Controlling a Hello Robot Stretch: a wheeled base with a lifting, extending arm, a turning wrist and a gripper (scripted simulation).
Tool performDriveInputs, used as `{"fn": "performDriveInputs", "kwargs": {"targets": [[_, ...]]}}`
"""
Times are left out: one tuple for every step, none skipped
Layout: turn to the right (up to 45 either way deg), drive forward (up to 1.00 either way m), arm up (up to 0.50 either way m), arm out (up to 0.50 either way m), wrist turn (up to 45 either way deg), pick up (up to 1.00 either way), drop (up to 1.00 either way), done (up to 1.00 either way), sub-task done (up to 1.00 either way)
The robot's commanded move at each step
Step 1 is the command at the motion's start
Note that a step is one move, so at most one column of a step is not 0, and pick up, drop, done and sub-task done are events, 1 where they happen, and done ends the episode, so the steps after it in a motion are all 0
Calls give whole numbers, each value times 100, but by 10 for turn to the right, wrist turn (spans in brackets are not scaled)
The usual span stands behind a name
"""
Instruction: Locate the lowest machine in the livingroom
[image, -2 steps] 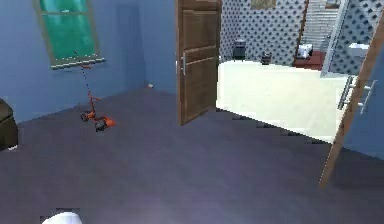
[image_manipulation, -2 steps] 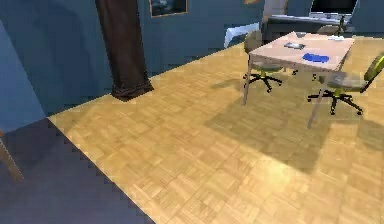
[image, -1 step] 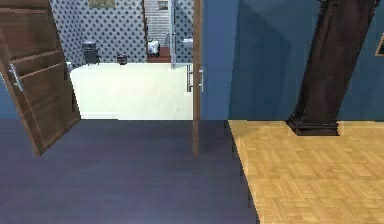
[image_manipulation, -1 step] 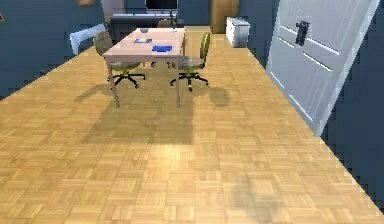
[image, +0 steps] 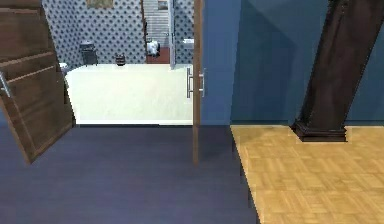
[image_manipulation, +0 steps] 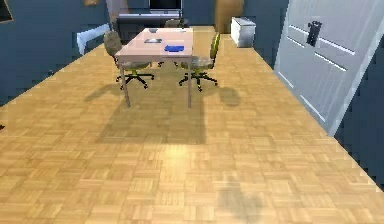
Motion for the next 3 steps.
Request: {"fn": "performDriveInputs", "kwargs": {"targets": [[-450,0,0,0,0,0,0,0,0],[-360,0,0,0,0,0,0,0,0],[0,100,0,0,0,0,0,0,0]]}}
